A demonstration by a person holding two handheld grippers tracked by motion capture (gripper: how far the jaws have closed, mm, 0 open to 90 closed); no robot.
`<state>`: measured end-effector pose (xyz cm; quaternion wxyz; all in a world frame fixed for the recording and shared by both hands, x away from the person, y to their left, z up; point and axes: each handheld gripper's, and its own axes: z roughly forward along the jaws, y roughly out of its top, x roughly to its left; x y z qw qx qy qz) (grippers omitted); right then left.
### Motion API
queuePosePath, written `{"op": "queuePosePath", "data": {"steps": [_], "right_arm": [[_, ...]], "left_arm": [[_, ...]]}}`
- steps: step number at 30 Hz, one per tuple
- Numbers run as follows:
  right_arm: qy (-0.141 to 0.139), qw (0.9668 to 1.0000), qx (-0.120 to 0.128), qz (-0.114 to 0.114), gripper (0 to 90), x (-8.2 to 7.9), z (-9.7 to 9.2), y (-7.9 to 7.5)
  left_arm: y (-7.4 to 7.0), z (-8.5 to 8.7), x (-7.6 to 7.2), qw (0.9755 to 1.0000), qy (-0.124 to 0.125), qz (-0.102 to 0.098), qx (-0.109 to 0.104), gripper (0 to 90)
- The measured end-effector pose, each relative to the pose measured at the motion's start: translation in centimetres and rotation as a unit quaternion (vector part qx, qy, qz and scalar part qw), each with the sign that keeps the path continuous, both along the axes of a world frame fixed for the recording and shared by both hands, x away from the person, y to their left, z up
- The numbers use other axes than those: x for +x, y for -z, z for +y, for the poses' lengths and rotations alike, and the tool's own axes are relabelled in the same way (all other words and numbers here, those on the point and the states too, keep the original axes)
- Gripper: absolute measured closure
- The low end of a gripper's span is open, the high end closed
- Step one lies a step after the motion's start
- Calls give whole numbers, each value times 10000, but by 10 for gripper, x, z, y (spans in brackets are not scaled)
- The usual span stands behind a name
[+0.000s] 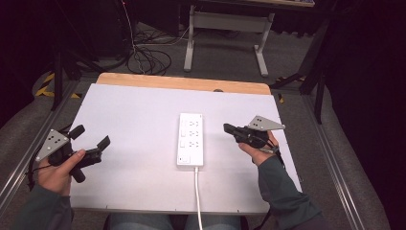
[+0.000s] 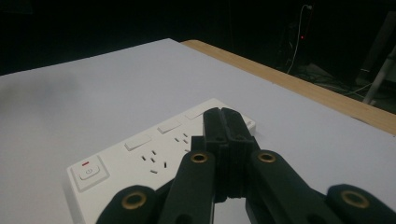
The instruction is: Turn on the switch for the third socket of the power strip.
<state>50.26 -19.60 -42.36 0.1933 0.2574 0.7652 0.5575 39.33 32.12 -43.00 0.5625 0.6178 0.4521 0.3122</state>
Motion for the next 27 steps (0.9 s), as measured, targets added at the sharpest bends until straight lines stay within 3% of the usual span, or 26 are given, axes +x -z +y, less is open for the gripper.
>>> {"op": "queuePosePath", "data": {"steps": [16,27], "right_arm": [[8,9993,339,-154,900,-21,-24,-4],[-94,9984,486,-268,883,-25,-27,-3]], "left_arm": [[0,-1,1,10000,12,9,4,6],[0,-1,1,10000,6,17,-4,6]]}}
